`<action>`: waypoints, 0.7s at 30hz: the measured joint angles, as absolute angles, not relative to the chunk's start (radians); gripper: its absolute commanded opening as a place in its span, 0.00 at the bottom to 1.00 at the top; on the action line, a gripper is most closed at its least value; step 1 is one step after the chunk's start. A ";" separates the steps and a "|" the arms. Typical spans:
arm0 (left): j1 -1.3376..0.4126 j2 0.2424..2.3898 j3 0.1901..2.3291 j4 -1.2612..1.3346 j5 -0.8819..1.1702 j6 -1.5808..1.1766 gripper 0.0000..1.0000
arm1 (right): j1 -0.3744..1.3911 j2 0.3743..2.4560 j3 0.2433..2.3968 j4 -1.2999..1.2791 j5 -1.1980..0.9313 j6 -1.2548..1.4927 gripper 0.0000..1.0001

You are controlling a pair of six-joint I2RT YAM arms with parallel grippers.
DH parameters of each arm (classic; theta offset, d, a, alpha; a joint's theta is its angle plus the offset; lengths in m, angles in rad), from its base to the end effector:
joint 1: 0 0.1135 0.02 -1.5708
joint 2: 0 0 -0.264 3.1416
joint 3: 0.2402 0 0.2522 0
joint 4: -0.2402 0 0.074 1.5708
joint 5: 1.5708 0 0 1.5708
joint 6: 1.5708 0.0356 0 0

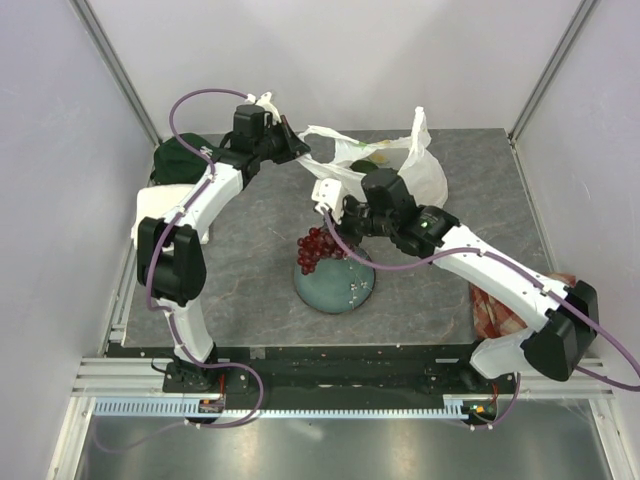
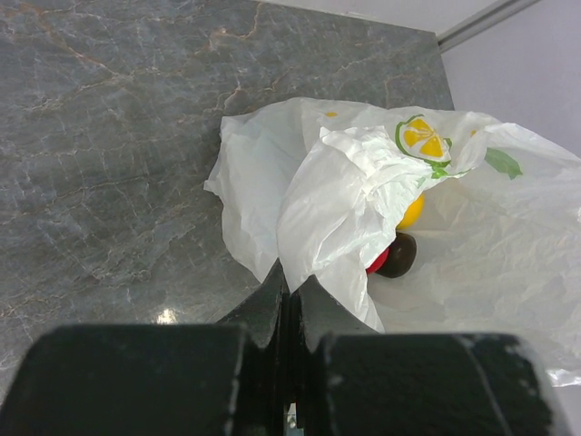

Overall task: Take the fake fruits out of the plastic bag
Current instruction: Place the fake fruit on the plate.

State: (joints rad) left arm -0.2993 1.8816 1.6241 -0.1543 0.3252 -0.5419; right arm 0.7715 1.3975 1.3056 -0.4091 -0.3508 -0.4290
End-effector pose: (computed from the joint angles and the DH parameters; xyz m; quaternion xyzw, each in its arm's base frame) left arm 0.4282 -0.1440 0.3174 -0.0119 0.8304 -0.3443 0.4380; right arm 0.2195 0.2306 0.3592 -0.5519 0.6488 0.2335 0.4690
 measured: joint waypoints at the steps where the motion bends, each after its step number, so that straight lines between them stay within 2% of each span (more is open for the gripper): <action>1: -0.299 1.882 1.624 -0.154 0.325 -0.541 0.02 | 0.780 1.398 1.282 -0.387 -0.341 -0.441 0.00; 13: -0.286 1.880 1.623 -0.154 0.326 -0.540 0.02 | 0.806 1.436 1.121 -0.225 -0.266 -0.515 0.00; 21: -0.270 1.863 1.592 -0.154 0.343 -0.540 0.02 | 0.900 1.463 0.979 -0.099 -0.268 -0.654 0.00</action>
